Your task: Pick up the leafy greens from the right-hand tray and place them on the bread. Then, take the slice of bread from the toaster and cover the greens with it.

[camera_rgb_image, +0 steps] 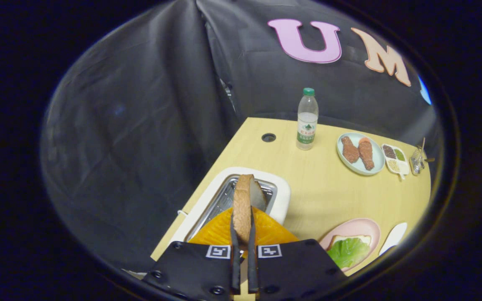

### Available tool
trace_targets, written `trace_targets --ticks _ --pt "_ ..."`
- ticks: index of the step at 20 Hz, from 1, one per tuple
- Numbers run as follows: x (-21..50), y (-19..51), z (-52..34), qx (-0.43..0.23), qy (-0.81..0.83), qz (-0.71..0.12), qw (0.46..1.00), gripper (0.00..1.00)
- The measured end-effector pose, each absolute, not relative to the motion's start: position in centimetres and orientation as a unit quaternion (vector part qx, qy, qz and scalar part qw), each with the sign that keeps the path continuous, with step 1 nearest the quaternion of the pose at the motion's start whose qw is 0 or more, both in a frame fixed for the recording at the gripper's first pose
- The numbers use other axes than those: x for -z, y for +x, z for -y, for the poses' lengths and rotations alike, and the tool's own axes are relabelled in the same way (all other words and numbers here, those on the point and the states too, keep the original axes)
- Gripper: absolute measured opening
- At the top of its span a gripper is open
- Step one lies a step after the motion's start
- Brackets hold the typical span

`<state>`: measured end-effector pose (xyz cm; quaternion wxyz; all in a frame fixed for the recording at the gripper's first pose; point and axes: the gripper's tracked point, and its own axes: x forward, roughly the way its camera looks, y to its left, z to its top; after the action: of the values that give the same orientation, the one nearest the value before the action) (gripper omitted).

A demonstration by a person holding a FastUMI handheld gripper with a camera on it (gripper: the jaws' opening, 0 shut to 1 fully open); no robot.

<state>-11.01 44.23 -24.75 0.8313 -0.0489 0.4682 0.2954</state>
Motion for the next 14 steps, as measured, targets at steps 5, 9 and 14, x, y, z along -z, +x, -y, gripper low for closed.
trace_targets --ticks 5,9,14 --pt "18.1 -8.8 -42.2 -0.3 0.052 -0.421 0.855 0.09" --pt "15.6 -7.5 -37.5 -0.287 0.102 -0.397 0.866 0.09" --pt "16.5 -7.7 -31.3 -0.263 0.121 -0.391 0.873 0.09"
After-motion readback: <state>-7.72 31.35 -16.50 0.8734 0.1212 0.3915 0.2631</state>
